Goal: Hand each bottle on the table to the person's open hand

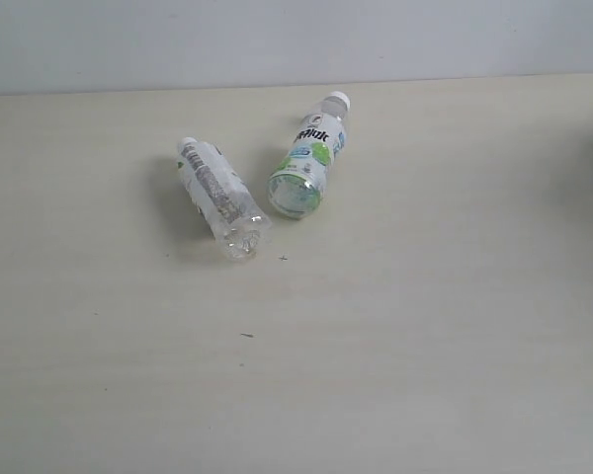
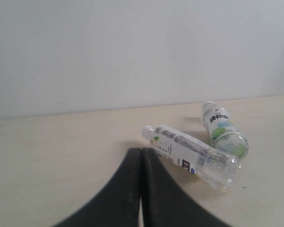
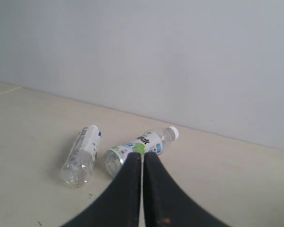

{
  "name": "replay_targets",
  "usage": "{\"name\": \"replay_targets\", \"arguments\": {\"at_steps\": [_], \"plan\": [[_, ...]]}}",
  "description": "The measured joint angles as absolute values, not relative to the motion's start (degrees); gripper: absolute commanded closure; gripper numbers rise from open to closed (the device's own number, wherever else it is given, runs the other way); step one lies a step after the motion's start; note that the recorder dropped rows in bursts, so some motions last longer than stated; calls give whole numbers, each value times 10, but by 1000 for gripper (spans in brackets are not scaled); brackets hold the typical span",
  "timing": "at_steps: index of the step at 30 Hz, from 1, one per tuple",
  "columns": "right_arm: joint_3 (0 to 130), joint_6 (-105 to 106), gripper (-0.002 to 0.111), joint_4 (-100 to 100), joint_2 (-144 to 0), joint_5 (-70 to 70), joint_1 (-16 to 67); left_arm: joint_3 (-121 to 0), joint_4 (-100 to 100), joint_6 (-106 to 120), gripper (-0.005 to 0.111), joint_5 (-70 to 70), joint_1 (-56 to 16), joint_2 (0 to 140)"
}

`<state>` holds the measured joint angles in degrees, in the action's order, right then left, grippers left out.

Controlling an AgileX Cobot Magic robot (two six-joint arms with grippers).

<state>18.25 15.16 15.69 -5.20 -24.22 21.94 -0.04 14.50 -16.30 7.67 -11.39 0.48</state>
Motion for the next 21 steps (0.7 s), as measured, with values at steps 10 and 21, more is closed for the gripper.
{"name": "replay_targets", "arguments": {"at_steps": [10, 21], "plan": [[182, 150, 106, 134, -2, -260, 219, 0, 145, -163, 107, 77, -114, 5], [182, 149, 106, 134, -2, -270, 219, 0, 145, -163, 107, 77, -114, 5]]}}
